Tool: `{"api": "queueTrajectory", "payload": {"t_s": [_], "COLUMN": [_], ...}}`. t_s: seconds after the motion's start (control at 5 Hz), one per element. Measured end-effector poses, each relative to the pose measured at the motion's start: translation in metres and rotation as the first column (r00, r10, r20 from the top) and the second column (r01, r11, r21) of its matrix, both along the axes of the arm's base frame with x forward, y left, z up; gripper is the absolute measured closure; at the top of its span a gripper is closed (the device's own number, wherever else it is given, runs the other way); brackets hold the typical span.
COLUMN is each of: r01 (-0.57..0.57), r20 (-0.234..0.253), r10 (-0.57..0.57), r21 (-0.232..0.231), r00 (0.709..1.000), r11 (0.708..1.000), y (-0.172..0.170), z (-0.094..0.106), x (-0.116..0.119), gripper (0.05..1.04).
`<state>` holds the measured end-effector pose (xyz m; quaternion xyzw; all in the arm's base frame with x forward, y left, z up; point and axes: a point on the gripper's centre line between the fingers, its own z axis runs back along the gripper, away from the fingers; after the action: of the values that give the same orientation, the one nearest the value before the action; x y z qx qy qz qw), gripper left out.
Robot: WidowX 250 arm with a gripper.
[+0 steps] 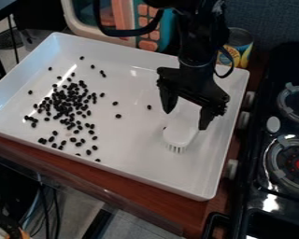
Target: Sweep into pile
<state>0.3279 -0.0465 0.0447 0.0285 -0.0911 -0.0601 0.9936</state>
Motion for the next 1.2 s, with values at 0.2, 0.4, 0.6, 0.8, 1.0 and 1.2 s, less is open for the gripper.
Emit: {"api": "queueTrajectory", "payload": {"t_s": [0.2, 0.4, 0.6, 0.8, 1.0, 1.2], "r01": [-0.006, -0.051, -0.062, -0.072, -0.083, -0.139], "r20": [-0.034, -0.028, -0.023, -0.025, -0.037, -0.044], "r10": [0.006, 0.050, 0.061, 0.071, 0.082, 0.136], "r21": [0.000, -0.031, -0.034, -0.031, -0.035, -0.066], "r00": [0.999, 0.998, 0.998, 0.997, 0.996, 0.990], "r11": [1.000, 0.998, 0.998, 0.997, 0.996, 0.988], "y": [0.000, 0.003, 0.005, 0.005, 0.006, 0.021], "z": [-0.011, -0.012, -0.013, -0.013, -0.014, -0.017], "x": [-0.004, -0.003, -0.003, -0.003, -0.003, -0.004], "gripper": [0.136, 0.371, 0.376, 0.376, 0.376, 0.376]}}
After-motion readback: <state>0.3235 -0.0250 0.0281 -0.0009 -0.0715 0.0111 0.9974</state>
